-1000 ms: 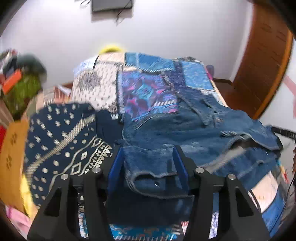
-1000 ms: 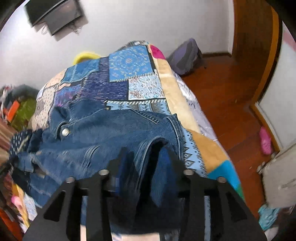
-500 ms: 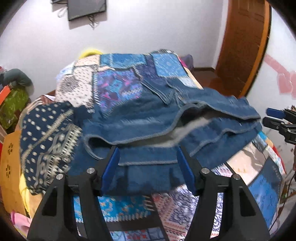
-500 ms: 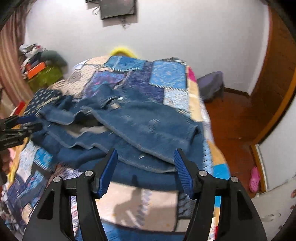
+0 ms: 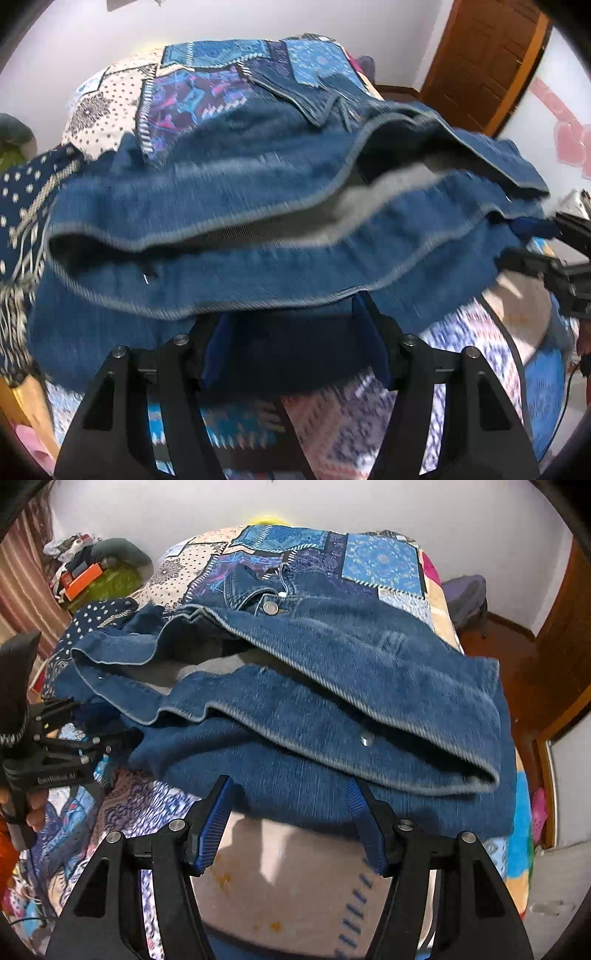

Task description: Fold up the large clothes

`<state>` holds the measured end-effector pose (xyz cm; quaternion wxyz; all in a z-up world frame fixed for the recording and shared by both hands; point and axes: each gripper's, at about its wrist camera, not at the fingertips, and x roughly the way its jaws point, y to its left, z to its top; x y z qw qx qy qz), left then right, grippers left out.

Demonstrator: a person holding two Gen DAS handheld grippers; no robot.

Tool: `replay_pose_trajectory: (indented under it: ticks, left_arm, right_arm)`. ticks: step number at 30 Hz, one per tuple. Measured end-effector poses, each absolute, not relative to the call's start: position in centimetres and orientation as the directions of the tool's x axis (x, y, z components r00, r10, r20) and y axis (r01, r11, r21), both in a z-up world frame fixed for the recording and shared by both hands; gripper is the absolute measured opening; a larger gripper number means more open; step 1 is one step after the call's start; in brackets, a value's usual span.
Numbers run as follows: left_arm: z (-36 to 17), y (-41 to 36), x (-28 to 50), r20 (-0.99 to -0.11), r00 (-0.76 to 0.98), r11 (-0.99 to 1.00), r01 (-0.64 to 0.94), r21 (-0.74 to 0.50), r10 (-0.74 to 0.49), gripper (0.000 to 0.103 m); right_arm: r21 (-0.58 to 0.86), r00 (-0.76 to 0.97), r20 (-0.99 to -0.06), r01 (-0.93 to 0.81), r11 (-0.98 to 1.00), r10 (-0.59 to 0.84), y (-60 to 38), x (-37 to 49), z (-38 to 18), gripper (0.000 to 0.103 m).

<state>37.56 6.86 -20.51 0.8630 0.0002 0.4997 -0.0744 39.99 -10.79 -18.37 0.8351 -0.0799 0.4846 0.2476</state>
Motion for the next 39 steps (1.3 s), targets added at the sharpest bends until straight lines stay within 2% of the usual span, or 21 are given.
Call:
replay_pose_trajectory:
  ticks: [9, 14, 16, 18, 20, 22, 28, 31, 39]
  left_arm:
    - [-19.3, 8.1, 45.2, -0.851, 0.523, 0.993, 0.117, 0.020, -0.045, 0.063]
    - [-17.2, 8.2, 49.0, -0.806, 0.592, 0.995, 0.059, 0.085, 0.033, 0.063]
    - [-16.3, 8.8, 50.0, -0.782, 0.620, 0.997, -0.006, 0.079, 0.066, 0.063]
    - [-15.8, 9.4, 50.2, -0.775, 0.629, 0.998, -0.031, 0.046, 0.055, 0.063]
    - [-15.5, 9.9, 49.8, -0.778, 0.628, 1.000, -0.027, -0.002, 0.016, 0.063]
    - [-15.5, 9.8, 48.9, -0.778, 0.628, 1.000, -0.019, 0.009, 0.018, 0.063]
    - [-15.7, 8.5, 45.4, -0.789, 0.614, 0.998, 0.040, 0.050, 0.015, 0.063]
    - [-16.0, 8.3, 43.4, -0.803, 0.596, 0.998, 0.054, 0.026, -0.011, 0.068]
    - [-19.4, 10.1, 39.0, -0.856, 0.517, 1.000, 0.000, -0.022, -0.018, 0.068]
  right_arm:
    - [0.067, 0.424, -0.849, -0.506, 0.860, 0.315, -9.4, 45.3, -17.8, 0.063]
    - [-0.015, 0.540, -0.820, -0.351, 0.936, 0.189, -10.2, 50.3, -16.4, 0.063]
    - [0.016, 0.547, -0.820, -0.275, 0.961, 0.170, -11.2, 51.9, -16.3, 0.063]
    - [0.108, 0.512, -0.829, -0.248, 0.963, 0.225, -12.2, 52.4, -16.4, 0.063]
    - [0.175, 0.491, -0.824, -0.254, 0.951, 0.283, -12.7, 51.7, -16.4, 0.063]
    - [0.170, 0.486, -0.825, -0.273, 0.947, 0.288, -12.6, 50.8, -16.5, 0.063]
    - [0.105, 0.479, -0.828, -0.378, 0.920, 0.291, -11.7, 47.7, -15.6, 0.063]
    - [0.087, 0.480, -0.824, -0.421, 0.903, 0.303, -11.2, 46.2, -14.9, 0.063]
    - [-0.050, 0.462, -0.862, -0.490, 0.870, 0.211, -10.5, 43.6, -16.5, 0.065]
